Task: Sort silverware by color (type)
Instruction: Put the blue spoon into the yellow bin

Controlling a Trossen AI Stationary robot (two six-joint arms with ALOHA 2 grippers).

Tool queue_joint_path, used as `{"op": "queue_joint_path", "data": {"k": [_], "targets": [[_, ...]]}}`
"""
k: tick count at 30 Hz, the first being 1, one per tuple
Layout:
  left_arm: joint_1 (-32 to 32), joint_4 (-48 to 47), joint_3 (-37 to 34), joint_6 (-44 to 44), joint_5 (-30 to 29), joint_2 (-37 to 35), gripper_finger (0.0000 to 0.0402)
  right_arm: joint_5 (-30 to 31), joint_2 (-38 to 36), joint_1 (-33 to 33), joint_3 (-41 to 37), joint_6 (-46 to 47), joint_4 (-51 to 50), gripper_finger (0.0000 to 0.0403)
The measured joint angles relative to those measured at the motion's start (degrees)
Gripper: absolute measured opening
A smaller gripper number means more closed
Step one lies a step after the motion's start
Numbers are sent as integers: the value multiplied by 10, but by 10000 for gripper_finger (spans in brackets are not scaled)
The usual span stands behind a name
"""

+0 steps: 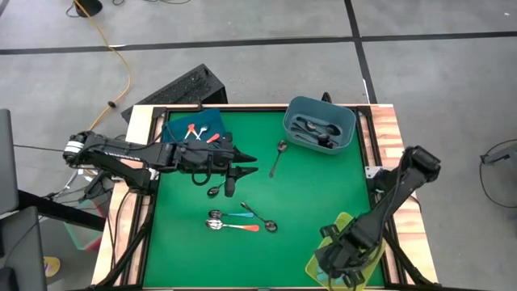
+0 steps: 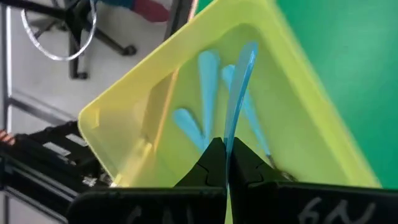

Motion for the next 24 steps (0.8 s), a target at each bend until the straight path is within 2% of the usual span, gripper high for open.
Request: {"op": "queue_joint_path", "data": {"k": [14,19,24], "targets": [[0,-12,0,-8,0,0,126,-16,96,43,0,-23,11,11],[0,-13,0,-8,0,0,126,-9,113,44,-1,-25,14,13],[0,-12,0,-5,0,0,126,23,114,44,-2,-22,17,25]]}}
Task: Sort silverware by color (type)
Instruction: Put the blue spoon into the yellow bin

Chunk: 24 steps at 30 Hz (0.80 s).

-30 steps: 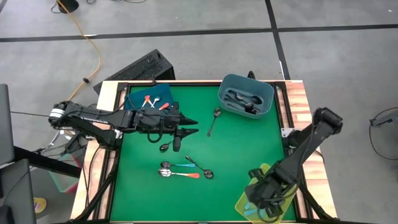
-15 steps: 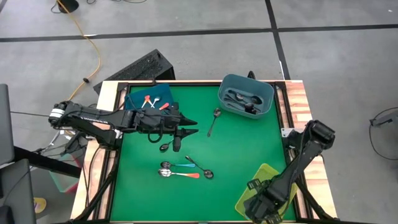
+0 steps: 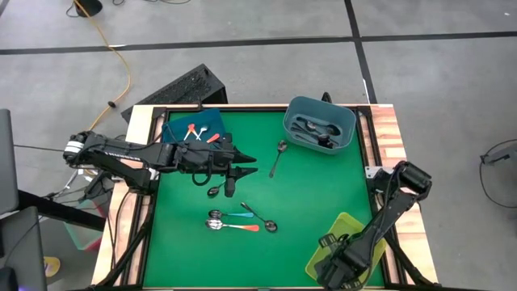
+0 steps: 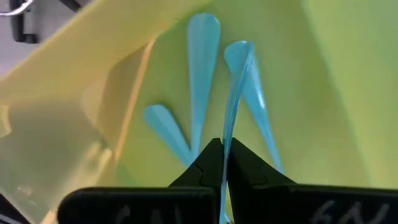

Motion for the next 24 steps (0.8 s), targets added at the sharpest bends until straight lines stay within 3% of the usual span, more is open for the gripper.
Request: {"op": "queue_joint_path", "data": {"k": [14,24], "targets": [[0,-6,0,0,0,0,126,7,0,-3,0,21,-13,74],[0,-41,0,2,5,0,126,10,-4,-3,0,49,-14,147]]}}
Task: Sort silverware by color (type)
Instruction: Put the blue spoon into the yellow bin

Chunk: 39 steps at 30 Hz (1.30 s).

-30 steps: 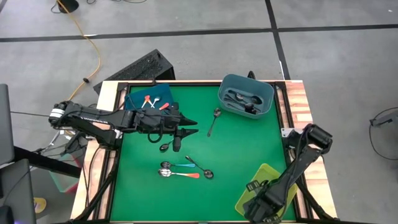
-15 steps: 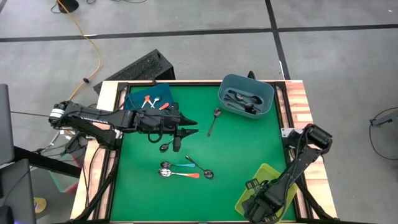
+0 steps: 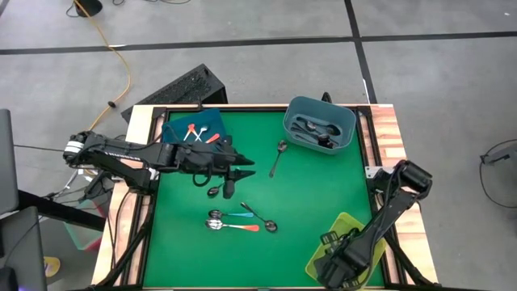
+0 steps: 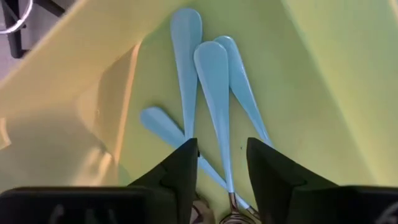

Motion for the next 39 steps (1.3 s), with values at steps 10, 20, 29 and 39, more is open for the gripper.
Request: {"op": "queue_joint_path", "data": {"k": [10,20,29,39], "targets": [[0,-129,0,-9,116,0,126,4,-70,0,0,6,-48,159],[0,-294,1,-117,35,9,126,116,-179,-20,0,69,-164,148],[-19,-292,-65,-162,52,13,125,229,-237,-64,0,96,-180,147],[-94,-186,-133,-78,27,14,125,245,-241,-100,0,61,-182,147]]}}
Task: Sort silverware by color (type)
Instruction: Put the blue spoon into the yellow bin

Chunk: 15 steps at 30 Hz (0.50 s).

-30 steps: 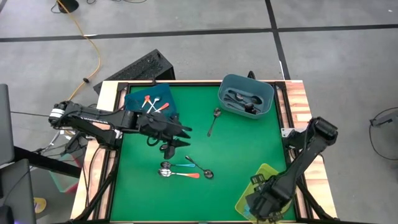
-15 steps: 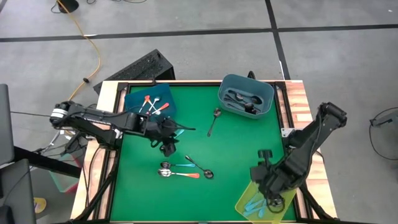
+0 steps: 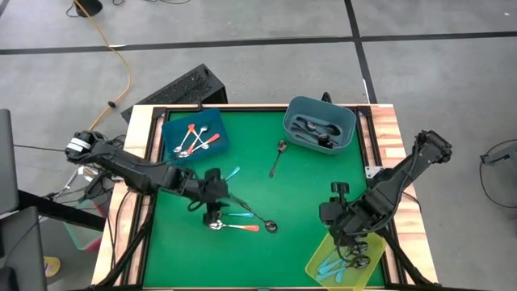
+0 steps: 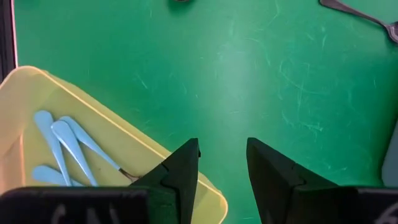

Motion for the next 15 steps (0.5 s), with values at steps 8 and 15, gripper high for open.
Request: {"op": "queue_joint_path", "data": {"k": [8,15], "targets": [[-83,86,-57,44,-15,0,125,0,0,-15,0,-5,0,147],[-119,122,-74,34,-38,5,125,0,0,-21,0,-6,1,147]]}}
